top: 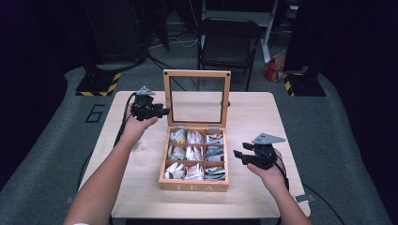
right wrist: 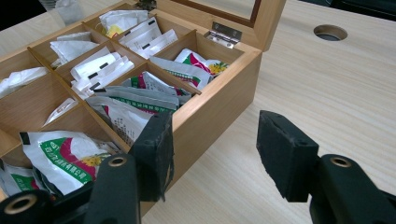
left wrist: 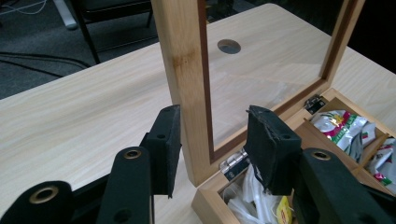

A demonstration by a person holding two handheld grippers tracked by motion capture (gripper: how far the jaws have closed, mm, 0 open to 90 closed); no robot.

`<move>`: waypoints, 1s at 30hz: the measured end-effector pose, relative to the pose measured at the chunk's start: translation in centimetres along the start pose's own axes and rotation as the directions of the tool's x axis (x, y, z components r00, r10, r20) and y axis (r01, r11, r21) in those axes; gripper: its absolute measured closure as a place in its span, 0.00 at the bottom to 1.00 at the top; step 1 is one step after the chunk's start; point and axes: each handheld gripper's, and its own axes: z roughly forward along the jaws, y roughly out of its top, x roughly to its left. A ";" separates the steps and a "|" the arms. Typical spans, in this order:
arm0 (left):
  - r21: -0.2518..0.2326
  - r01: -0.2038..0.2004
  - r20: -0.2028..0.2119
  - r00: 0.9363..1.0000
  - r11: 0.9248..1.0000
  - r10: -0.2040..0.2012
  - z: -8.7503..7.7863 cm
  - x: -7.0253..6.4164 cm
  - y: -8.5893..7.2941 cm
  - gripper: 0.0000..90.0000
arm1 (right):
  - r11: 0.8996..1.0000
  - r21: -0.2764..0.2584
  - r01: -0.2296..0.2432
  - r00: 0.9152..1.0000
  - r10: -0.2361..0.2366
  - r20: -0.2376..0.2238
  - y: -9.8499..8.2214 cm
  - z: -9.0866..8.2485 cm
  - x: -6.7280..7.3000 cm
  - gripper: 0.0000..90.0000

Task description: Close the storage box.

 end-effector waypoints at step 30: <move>-0.006 0.006 0.020 1.000 1.000 -0.005 2.1 1.1 0.9 0.68 | 0.998 0.003 -0.058 0.998 0.058 0.014 -1.7 -0.5 -0.7 0.50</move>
